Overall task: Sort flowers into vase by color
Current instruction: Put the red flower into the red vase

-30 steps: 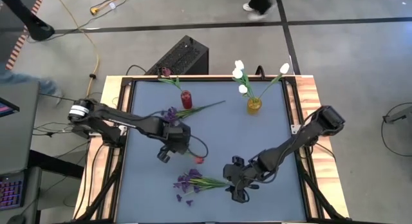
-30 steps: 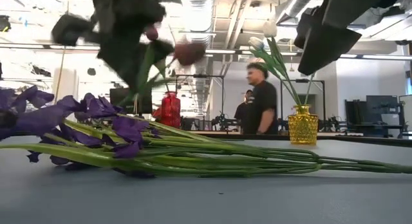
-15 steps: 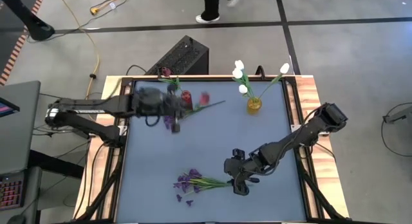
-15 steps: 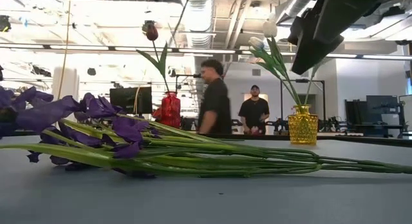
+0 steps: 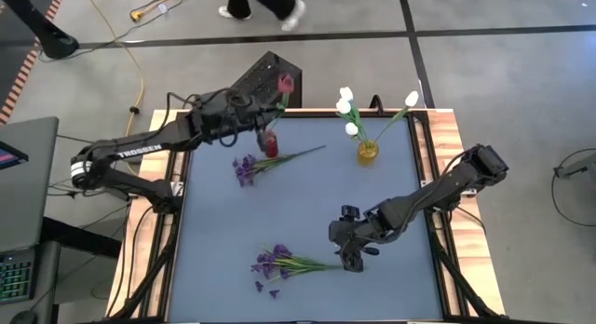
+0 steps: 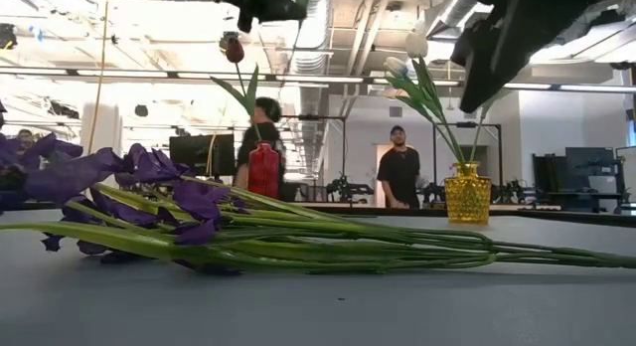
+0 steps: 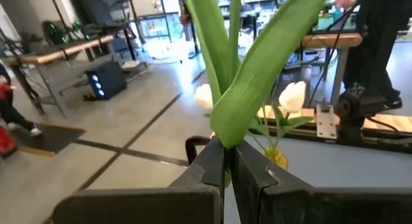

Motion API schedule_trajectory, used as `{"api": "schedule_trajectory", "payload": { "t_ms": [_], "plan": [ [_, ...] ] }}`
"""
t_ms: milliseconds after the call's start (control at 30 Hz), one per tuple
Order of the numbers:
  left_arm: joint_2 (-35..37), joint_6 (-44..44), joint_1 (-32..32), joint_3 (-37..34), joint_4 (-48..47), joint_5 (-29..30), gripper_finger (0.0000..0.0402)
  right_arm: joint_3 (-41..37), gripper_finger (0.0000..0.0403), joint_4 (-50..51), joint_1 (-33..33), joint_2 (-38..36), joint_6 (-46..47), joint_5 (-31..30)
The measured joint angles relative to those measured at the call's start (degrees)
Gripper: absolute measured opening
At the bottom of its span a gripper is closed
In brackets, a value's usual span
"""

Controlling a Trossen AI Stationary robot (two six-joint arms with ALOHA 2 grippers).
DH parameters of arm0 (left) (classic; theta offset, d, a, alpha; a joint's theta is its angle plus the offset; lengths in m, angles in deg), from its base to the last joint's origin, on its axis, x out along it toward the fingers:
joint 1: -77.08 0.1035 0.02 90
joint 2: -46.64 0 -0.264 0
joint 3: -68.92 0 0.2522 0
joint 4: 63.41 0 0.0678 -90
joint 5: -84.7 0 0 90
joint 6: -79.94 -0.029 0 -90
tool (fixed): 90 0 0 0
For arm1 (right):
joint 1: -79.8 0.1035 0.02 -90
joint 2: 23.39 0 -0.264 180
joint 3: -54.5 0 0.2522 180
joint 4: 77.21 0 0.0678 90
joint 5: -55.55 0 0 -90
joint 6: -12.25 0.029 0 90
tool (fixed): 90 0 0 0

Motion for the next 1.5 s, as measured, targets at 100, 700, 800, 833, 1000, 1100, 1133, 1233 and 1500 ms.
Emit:
{"api": "schedule_trajectory", "payload": {
  "t_ms": [100,700,800,833,1000,1100,1133,1233,1500],
  "plan": [
    [-0.93,2.02,1.47,-2.48,4.99,-1.8,0.0,-0.99,0.0278,0.8,0.0,-1.04,-0.01,-0.79],
    [-0.47,2.68,2.7,-8.16,14.55,-1.49,0.0,-4.76,0.0278,0.46,-0.84,-4.36,1.65,-1.09],
    [-0.45,2.32,2.19,-6.91,14.94,-4.85,0.0,-4.76,0.0278,0.43,-1.42,-4.36,0.64,-1.09],
    [-0.44,2.62,1.87,-6.24,14.69,-5.44,0.0,-4.76,0.0278,0.44,-1.44,-4.34,0.36,-1.09],
    [0.72,5.35,-0.84,-4.82,13.65,-3.94,0.0,-4.76,0.0278,0.43,-1.75,-4.34,-0.51,-1.07],
    [1.63,6.28,-4.38,-4.82,10.81,-0.2,0.0,-4.76,0.0278,0.44,-1.75,-4.34,-0.52,-1.07],
    [1.71,6.16,-5.97,-4.89,10.36,1.5,0.0,-4.76,0.0278,0.44,-1.75,-4.34,-0.54,-1.07],
    [1.76,3.14,-11.91,-6.54,10.91,9.0,0.0,-4.76,0.0278,0.46,-1.73,-4.31,-0.54,-1.05],
    [1.55,-2.11,-17.36,-18.28,28.3,23.03,0.0,-4.76,0.0278,0.45,-1.55,-4.31,-0.5,-1.03]
  ]
}}
